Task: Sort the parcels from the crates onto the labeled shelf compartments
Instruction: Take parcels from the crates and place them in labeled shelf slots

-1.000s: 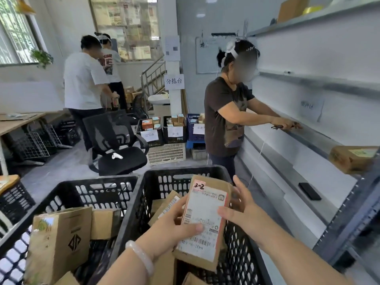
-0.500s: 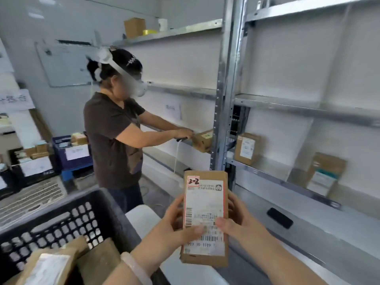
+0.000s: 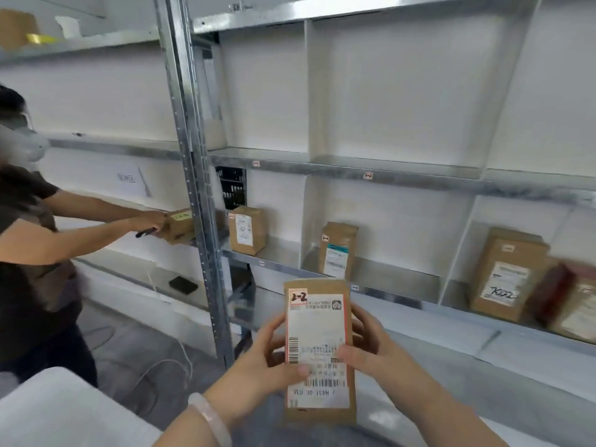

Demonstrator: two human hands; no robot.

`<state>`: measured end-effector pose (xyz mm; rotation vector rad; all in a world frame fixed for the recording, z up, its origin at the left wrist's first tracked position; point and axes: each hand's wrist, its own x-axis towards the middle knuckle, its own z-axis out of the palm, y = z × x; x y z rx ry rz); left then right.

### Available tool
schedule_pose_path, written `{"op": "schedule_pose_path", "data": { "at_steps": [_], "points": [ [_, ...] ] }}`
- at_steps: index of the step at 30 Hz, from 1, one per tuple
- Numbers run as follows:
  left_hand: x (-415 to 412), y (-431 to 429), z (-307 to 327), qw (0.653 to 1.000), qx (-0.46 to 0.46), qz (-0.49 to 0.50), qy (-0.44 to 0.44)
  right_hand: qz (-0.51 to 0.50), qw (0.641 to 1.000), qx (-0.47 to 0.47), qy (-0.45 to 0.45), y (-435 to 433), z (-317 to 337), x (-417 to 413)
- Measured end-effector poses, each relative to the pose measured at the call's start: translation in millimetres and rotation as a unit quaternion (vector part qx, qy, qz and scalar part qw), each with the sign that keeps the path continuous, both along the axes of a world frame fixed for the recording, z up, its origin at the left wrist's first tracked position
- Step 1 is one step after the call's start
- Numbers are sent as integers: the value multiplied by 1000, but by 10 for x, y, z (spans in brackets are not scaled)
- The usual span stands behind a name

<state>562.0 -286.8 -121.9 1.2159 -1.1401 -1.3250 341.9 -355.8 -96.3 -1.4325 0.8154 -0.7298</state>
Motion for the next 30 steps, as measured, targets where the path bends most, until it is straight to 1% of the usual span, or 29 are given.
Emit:
{"op": "schedule_pose_path", "data": {
  "at_steps": [3,6,9,12,19,26,30],
  "points": [
    [-534,-409,-53,999,-15,-24,-22,-30,999,11,9,-280,12,-578],
    [-1003,-740,-97,999,-22,-36,-23,-46,998,19,25,-498,15,-1047],
    [-1308,-972,-149,998,-17,-57,-19,-40,999,18,30,-688,-46,-1399],
    [-1460,-1174,-184,997,-6,-69,-18,-34,999,28,24,-879,-148,-1581],
    [-1505,-1777,-288,996,15,-88,-27,-74,996,51,20,-1357,-352,-1571],
    [-1180,-2671,-433,990,27,-117,-78,-116,990,65,44,-2206,-506,-1245],
    [-920,-3182,-622,991,28,-78,-107,-157,983,58,73,-2723,-594,-1015]
  ]
}}
